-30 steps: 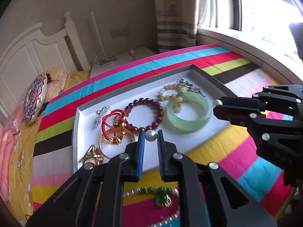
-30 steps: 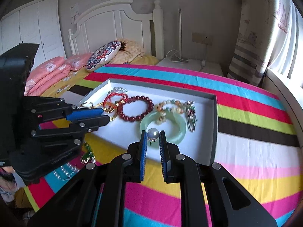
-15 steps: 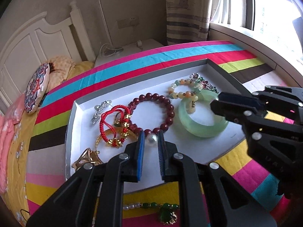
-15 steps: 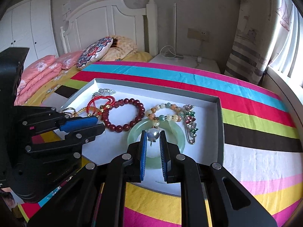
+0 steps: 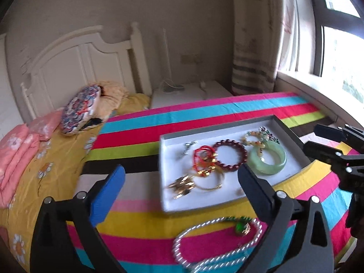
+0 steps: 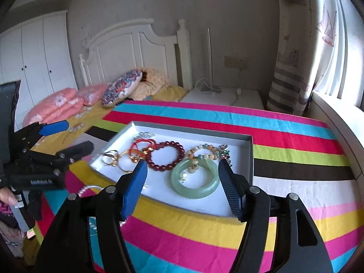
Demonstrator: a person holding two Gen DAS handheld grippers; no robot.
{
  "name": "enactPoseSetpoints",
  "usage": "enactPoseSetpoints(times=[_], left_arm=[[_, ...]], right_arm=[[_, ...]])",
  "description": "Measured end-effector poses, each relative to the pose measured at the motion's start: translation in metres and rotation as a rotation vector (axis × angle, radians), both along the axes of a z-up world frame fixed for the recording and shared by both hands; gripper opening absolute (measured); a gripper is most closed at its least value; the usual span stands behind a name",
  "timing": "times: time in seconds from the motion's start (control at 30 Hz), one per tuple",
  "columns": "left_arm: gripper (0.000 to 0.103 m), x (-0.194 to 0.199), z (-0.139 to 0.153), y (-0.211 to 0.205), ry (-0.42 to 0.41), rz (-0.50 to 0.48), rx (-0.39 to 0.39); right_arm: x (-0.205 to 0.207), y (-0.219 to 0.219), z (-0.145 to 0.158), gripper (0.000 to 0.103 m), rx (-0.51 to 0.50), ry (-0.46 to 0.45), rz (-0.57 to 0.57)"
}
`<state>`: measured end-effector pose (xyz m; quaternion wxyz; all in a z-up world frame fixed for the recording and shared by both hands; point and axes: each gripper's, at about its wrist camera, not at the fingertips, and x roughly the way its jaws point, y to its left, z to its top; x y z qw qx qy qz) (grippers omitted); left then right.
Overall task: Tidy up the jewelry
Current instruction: 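Close the right gripper on the pearl necklace with green pendant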
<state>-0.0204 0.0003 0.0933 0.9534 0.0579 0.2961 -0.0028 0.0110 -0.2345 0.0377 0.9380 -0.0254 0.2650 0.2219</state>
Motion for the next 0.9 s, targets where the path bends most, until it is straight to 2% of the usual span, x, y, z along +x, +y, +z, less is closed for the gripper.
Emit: enactPoseSetpoints(times=[0.2,0.4,0.63,0.73,0.9], left_arm=[[0.100,-0.039,-0.003,0.036,-0.012,0.058,-0.061],[0.100,-0.062,-0.037,0.056,0.046,0.090,-0.077],[0.100,-0.074,-0.073,0.070,0.094,0.100,-0.097],[0.100,-0.079,-0.071,0.075,0.059,0.083,-0.129],[0.100,-0.077,-0.075,0.086,0.083,0.080,-0.214]], right_arm=[[-0.020,0.000,-0.004,0.069,-0.006,0.016,0.008],[-0.038,0.016,-0.026,0.070,-0.049,0.074,0.063],[-0.058,0.066,-0.057,0.070,-0.185,0.132,0.202],[-0.069,0.093,-0.063,0.074,-0.242,0.128,0.272],[-0.076,0.125,-0.069,0.074,-0.303,0.136,0.342]])
